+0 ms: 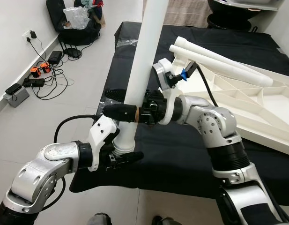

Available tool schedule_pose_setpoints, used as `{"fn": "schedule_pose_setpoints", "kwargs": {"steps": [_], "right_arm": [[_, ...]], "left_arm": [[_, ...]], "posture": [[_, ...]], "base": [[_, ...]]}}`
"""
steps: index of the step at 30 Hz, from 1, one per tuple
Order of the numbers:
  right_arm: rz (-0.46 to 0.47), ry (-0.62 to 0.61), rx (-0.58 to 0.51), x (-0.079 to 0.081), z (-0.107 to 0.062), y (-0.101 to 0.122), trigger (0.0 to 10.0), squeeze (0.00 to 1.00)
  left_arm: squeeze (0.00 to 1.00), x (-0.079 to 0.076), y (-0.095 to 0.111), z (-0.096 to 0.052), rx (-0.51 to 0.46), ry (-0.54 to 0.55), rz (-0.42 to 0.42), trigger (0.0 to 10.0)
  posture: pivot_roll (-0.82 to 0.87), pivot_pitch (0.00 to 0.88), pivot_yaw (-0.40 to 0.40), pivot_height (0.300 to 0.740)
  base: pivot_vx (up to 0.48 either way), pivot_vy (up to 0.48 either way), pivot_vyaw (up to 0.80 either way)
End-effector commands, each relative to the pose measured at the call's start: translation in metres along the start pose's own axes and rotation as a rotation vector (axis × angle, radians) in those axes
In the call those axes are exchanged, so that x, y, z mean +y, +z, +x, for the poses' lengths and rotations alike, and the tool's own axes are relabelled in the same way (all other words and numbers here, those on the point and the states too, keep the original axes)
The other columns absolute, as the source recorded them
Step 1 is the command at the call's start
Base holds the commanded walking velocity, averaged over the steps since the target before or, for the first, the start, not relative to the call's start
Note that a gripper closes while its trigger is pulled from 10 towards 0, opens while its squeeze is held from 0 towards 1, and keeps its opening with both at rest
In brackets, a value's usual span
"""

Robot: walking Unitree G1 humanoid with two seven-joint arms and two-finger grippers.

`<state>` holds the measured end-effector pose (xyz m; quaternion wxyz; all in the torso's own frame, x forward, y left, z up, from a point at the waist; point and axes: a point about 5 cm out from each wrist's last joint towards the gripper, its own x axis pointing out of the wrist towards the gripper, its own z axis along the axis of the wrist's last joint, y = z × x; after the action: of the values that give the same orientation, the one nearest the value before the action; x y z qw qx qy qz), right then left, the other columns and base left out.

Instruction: Building children table

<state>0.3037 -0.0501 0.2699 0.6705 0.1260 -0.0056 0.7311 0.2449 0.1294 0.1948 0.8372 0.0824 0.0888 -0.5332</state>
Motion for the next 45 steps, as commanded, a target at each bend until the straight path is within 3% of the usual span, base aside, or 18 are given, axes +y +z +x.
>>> {"fn": "schedule_pose_setpoints", "kwargs": {"steps": [1,2,22,24,25,26,32,33,34,40,44,45], "right_arm": [[-0.002,0.039,0.007,0.0054,0.0064,-0.0005,0.4,0.00],[-0.001,0.042,0.005,0.0057,0.0065,-0.0001,0.0,0.00],[-0.001,0.039,-0.004,0.0076,0.0070,0.0027,0.0,0.00],[-0.003,0.039,0.000,0.0081,0.0071,0.0023,3.8,0.00],[-0.003,0.039,0.000,0.0081,0.0071,0.0023,3.8,0.00],[-0.004,0.043,0.001,0.0086,0.0073,0.0019,10.0,0.00],[-0.011,0.044,0.003,0.0085,0.0078,0.0012,10.0,0.00],[-0.011,0.044,0.004,0.0085,0.0079,0.0008,10.0,0.00],[-0.011,0.044,0.006,0.0086,0.0081,0.0005,10.0,0.00],[-0.010,0.039,0.007,0.0071,0.0082,0.0008,10.0,0.00],[-0.014,0.033,0.008,0.0051,0.0069,0.0033,10.0,0.00],[-0.018,0.027,0.008,0.0038,0.0061,0.0044,10.0,0.00]], "left_arm": [[0.00,-0.0050,-0.0015,0.0023,0.017,-0.037,0.016,10.0],[0.00,-0.0050,-0.0018,0.0023,0.017,-0.038,0.016,10.0],[0.00,-0.0069,-0.0077,0.0029,0.048,-0.042,-0.008,10.0],[0.00,-0.0073,-0.0077,0.0028,0.050,-0.049,-0.005,10.0],[0.00,-0.0073,-0.0077,0.0028,0.050,-0.049,-0.005,10.0],[0.00,-0.0076,-0.0079,0.0026,0.053,-0.054,-0.006,10.0],[0.00,-0.0085,-0.0089,0.0021,0.066,-0.053,-0.005,10.0],[0.53,-0.0086,-0.0089,0.0021,0.066,-0.050,-0.005,10.0],[1.00,-0.0096,-0.0086,0.0018,0.061,-0.060,-0.017,10.0],[1.00,-0.0070,-0.0047,0.0014,0.034,-0.040,-0.026,10.0],[1.00,-0.0026,-0.0022,0.0016,0.033,0.009,0.016,10.0],[0.00,-0.0020,-0.0011,0.0015,0.031,0.011,0.012,10.0]], "posture": [[0.10,0.145,-0.042,0.740],[0.10,0.146,-0.040,0.740],[0.09,0.150,-0.039,0.740],[0.09,0.150,-0.039,0.740],[0.09,0.150,-0.039,0.740],[0.09,0.150,-0.039,0.740],[0.10,0.157,-0.038,0.740],[0.10,0.157,-0.038,0.740],[0.10,0.157,-0.038,0.740],[0.09,0.162,-0.038,0.740],[0.09,0.171,-0.038,0.740],[0.09,0.176,-0.037,0.740]], "base": [[0.000,0.000,0.00],[0.000,0.000,0.00],[0.000,0.000,0.00],[0.000,0.000,0.00],[0.000,0.000,0.00],[0.000,0.000,0.00],[0.000,0.000,0.00],[0.000,0.000,0.00],[0.000,0.000,0.00],[0.000,0.000,0.00],[0.000,0.000,0.00],[0.000,0.000,0.00]]}}
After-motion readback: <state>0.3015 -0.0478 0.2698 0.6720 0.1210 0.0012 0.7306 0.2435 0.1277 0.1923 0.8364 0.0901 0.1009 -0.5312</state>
